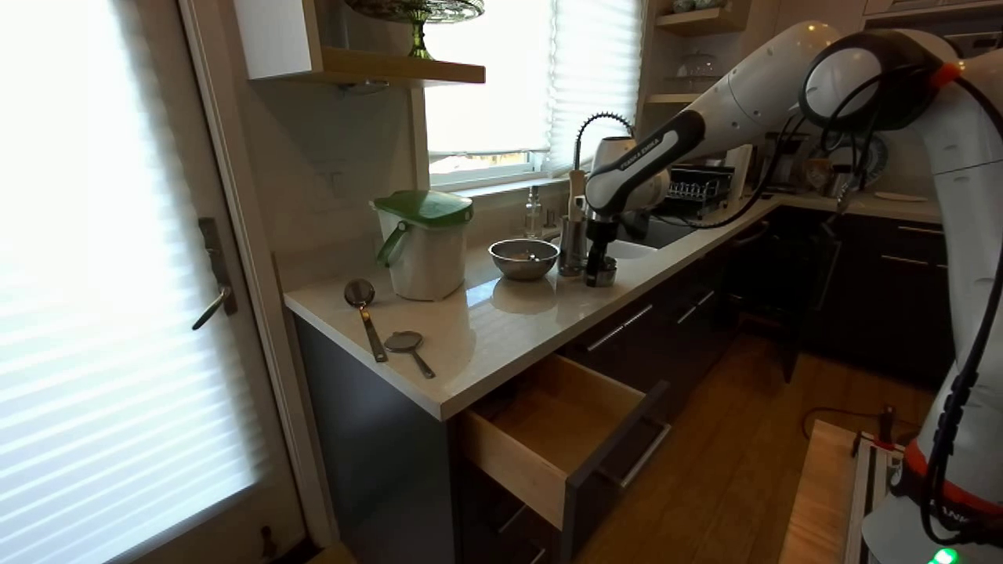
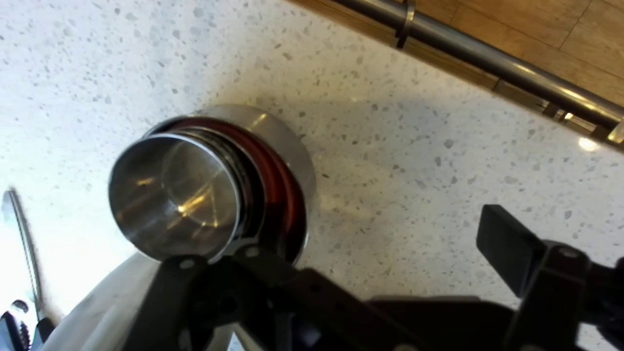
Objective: Put the metal pots into the drawer
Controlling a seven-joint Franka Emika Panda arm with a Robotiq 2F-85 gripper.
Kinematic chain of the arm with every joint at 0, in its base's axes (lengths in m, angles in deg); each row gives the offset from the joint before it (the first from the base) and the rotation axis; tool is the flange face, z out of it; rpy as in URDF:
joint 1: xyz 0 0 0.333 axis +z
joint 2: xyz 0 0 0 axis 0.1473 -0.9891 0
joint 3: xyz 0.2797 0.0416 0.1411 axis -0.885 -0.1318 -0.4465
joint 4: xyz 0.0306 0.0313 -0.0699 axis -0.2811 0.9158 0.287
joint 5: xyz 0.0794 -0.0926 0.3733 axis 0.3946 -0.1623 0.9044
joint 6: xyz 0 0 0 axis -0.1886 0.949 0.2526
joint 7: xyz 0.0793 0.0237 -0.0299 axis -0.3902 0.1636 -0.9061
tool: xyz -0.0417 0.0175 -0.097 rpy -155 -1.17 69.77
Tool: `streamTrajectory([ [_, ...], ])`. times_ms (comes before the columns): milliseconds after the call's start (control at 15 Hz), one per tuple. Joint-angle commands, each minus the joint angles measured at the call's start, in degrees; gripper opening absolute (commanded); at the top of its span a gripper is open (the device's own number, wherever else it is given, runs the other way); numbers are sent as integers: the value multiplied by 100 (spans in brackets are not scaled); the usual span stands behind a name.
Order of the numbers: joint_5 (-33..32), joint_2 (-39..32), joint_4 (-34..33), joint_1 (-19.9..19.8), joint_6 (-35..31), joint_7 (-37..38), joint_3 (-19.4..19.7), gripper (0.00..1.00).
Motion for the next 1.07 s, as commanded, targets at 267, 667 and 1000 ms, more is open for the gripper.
streamTrajectory([
  [267, -216, -123, -49, -61, -35, 69, -68, 100],
  [667, -145, -100, -96, -95, 200, -56, -120, 100],
  [1000, -155, -113, -144, -87, 362, -33, -116, 91],
])
